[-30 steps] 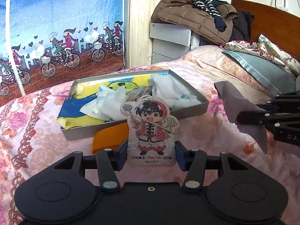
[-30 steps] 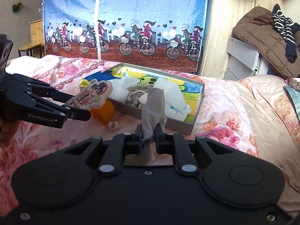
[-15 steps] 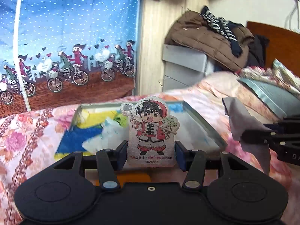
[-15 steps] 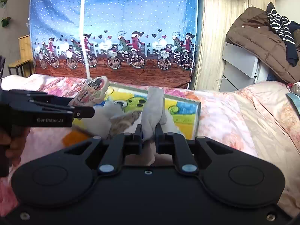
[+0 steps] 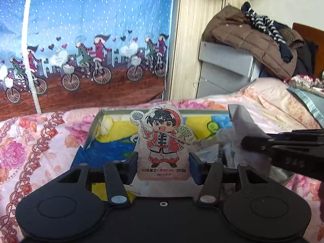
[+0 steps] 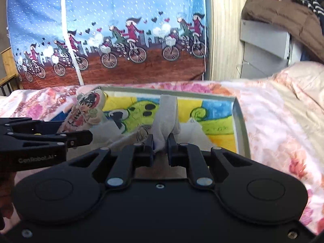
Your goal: Organize soft objects
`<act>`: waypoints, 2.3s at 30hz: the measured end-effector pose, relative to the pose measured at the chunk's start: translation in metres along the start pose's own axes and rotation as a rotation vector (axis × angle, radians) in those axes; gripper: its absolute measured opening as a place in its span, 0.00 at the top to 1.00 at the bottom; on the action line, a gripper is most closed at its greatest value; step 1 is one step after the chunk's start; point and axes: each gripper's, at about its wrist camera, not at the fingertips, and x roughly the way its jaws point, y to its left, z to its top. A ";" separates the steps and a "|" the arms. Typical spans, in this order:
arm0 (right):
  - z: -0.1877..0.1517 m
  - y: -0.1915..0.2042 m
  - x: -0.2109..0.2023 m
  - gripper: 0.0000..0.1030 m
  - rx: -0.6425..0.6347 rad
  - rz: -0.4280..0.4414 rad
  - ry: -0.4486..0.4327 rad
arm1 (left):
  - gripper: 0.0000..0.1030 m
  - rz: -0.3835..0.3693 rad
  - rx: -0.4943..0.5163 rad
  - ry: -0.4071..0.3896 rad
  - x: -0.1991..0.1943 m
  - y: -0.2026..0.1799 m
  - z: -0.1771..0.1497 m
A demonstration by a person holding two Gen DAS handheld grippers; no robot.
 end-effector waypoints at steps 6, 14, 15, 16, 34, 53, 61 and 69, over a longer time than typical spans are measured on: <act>-0.014 -0.004 0.022 0.93 0.029 -0.007 0.028 | 0.48 -0.002 -0.010 0.059 0.022 0.008 -0.008; -0.018 -0.012 0.020 0.89 0.028 0.013 0.026 | 0.47 -0.015 0.009 0.086 0.031 0.003 -0.014; -0.017 -0.016 0.014 0.85 0.020 0.013 0.021 | 0.47 -0.012 0.008 0.086 0.031 0.003 -0.014; -0.017 -0.017 0.010 0.80 0.016 0.016 0.016 | 0.47 -0.012 0.004 0.086 0.031 0.002 -0.014; -0.010 -0.025 -0.058 0.15 0.001 -0.033 -0.049 | 0.24 0.070 -0.047 -0.013 -0.014 0.004 -0.019; -0.011 -0.009 -0.179 0.00 -0.007 -0.048 -0.170 | 0.01 0.178 -0.055 -0.141 -0.137 0.002 -0.028; -0.040 -0.006 -0.215 0.00 -0.008 -0.073 -0.136 | 0.01 0.189 -0.074 -0.112 -0.172 0.004 -0.047; -0.072 -0.001 -0.231 0.00 0.019 -0.076 -0.075 | 0.01 0.173 -0.051 -0.059 -0.189 0.002 -0.066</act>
